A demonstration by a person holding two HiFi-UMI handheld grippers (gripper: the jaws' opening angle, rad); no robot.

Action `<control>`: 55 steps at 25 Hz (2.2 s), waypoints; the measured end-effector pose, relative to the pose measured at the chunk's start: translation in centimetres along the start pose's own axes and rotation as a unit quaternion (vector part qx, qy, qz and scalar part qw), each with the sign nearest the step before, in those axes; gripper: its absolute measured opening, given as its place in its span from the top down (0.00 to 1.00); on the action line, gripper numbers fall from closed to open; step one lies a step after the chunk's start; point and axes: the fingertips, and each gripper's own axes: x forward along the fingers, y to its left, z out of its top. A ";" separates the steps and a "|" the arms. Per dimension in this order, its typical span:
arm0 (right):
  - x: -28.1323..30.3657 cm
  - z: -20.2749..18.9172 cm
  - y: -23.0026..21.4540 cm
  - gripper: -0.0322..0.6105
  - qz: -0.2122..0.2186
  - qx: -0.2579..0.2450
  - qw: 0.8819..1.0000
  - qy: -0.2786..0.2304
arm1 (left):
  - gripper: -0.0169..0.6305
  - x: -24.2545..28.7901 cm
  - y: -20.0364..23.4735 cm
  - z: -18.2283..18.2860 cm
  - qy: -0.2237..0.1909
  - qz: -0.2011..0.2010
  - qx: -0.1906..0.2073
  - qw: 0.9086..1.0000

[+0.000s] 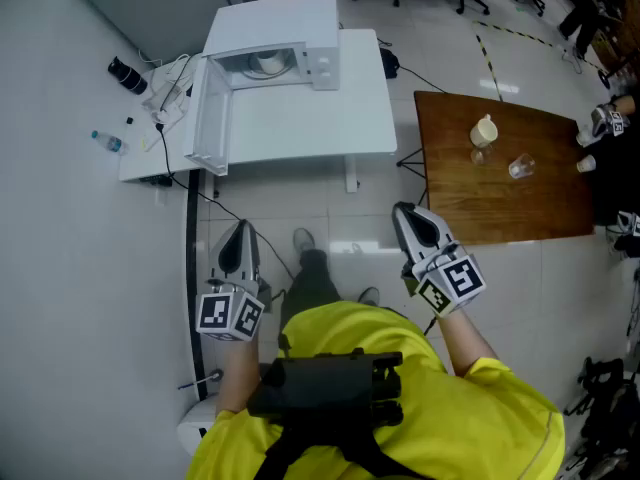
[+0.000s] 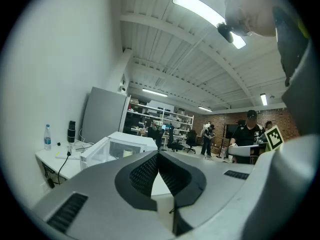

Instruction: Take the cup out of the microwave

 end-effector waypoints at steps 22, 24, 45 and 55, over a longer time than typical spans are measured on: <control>54.1 -12.1 -8.0 0.25 -0.016 -0.050 0.991 0.120 | 0.99 21.8 26.1 1.4 0.068 0.001 -0.031 0.997; 57.5 -14.2 -9.8 0.25 -0.023 -0.056 0.990 0.128 | 0.99 23.5 26.0 -0.2 0.087 -0.002 -0.032 0.996; 72.7 -21.0 -21.6 0.23 -0.164 -0.073 0.974 0.139 | 0.99 31.7 27.2 -7.4 0.172 -0.024 -0.063 0.983; 71.9 -19.2 -17.1 0.24 -0.100 -0.100 0.983 0.117 | 0.99 32.2 28.3 -7.5 0.171 -0.021 -0.064 0.983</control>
